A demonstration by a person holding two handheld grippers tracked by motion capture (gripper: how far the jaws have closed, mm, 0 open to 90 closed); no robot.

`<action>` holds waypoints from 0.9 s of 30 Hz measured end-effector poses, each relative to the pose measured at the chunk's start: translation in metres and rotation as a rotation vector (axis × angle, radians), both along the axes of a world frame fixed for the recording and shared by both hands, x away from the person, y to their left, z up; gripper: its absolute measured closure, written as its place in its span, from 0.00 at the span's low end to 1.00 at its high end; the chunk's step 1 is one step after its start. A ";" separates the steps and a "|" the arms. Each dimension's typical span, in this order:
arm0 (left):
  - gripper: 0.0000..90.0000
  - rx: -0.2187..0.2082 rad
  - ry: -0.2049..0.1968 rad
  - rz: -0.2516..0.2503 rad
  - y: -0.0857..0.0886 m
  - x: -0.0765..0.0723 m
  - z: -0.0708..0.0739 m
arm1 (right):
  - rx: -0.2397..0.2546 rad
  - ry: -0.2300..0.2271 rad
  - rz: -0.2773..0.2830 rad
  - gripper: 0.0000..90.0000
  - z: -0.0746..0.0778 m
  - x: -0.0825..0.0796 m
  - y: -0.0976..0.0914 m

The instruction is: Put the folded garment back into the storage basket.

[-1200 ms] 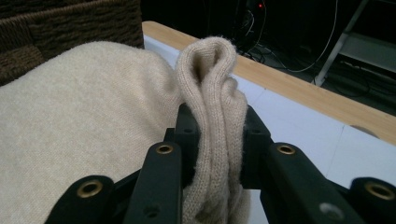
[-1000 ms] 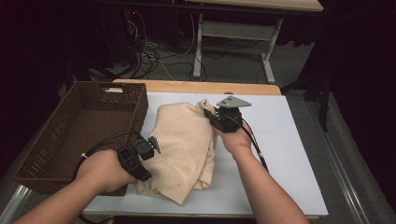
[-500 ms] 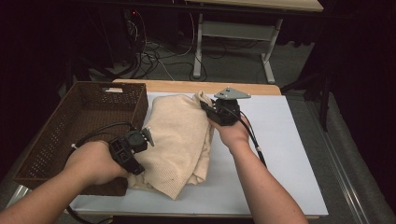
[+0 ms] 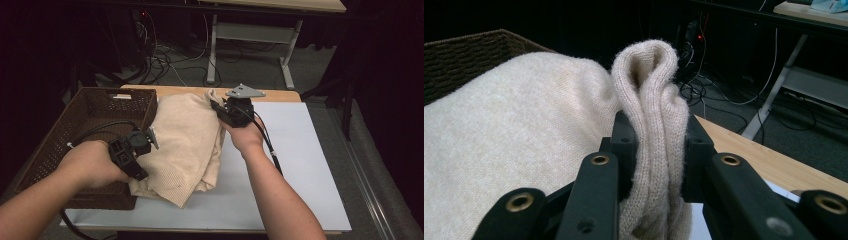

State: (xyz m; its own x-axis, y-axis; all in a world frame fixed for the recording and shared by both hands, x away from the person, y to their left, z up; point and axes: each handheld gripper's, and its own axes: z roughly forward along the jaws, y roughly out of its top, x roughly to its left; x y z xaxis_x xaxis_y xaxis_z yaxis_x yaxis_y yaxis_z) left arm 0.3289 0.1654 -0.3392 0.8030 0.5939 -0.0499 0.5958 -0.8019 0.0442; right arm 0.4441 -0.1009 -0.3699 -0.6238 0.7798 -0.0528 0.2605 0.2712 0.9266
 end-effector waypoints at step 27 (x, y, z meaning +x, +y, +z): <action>0.74 0.016 -0.023 0.056 0.042 0.001 0.022 | -0.019 -0.027 0.045 0.83 0.027 0.011 0.045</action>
State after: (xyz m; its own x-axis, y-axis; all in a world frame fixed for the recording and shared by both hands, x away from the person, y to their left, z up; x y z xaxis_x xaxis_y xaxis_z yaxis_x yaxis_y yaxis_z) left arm 0.3298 0.2078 -0.3169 0.7690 0.6388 -0.0223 0.6391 -0.7677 0.0462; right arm 0.4547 -0.0559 -0.3431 -0.6563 0.7498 -0.0846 0.2224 0.2993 0.9279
